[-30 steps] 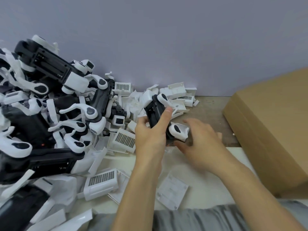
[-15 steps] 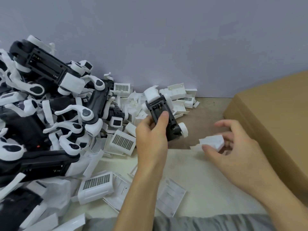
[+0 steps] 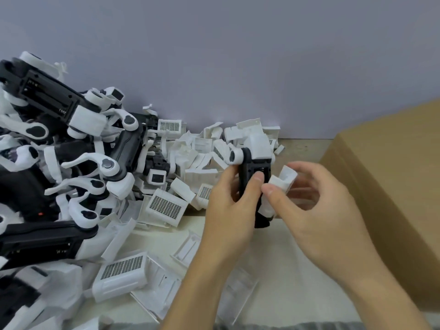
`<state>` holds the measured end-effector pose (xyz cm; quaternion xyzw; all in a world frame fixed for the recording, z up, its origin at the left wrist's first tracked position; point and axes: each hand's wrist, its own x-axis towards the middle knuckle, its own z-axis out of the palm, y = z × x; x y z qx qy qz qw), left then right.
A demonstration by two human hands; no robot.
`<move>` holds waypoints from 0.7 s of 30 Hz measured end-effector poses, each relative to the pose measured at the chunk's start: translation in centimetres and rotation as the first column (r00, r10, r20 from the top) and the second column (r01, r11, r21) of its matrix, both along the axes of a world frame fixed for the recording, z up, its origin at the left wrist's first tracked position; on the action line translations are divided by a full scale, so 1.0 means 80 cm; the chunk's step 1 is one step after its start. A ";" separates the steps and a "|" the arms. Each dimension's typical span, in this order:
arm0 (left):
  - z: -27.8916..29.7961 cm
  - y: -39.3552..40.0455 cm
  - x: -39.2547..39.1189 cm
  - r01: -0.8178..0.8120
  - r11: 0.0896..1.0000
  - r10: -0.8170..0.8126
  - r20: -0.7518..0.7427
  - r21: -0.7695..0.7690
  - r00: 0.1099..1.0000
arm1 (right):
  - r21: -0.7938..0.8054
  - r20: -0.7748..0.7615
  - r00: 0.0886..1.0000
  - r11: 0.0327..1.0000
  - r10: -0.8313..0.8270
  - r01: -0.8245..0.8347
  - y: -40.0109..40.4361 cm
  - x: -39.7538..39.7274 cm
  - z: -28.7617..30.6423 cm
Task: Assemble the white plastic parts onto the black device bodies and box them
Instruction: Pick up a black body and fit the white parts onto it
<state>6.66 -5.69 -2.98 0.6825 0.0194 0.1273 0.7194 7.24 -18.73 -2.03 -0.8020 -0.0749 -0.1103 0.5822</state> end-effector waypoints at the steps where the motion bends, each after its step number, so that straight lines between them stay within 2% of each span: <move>1: 0.001 -0.002 -0.001 0.027 0.999 -0.027 -0.006 -0.023 1.000 | 0.045 0.017 0.999 0.999 -0.030 0.029 0.006 0.001 -0.002; 5: 0.001 -0.006 -0.003 0.058 0.995 -0.060 -0.023 -0.077 0.998 | 0.097 0.059 0.991 0.989 -0.120 0.114 0.020 0.002 -0.008; 11: -0.001 -0.004 -0.003 0.061 0.993 -0.065 -0.038 -0.099 0.997 | -0.107 0.159 0.987 0.993 -0.038 0.056 0.025 -0.005 -0.010; 15: 0.000 -0.006 -0.004 0.080 0.992 -0.084 -0.036 -0.095 0.996 | -0.119 0.228 0.970 0.987 -0.082 0.111 0.028 -0.006 -0.007; 21: 0.003 -0.007 -0.006 0.083 0.988 -0.089 -0.045 -0.127 0.995 | -0.158 0.192 0.980 0.984 -0.045 0.077 0.029 -0.005 -0.010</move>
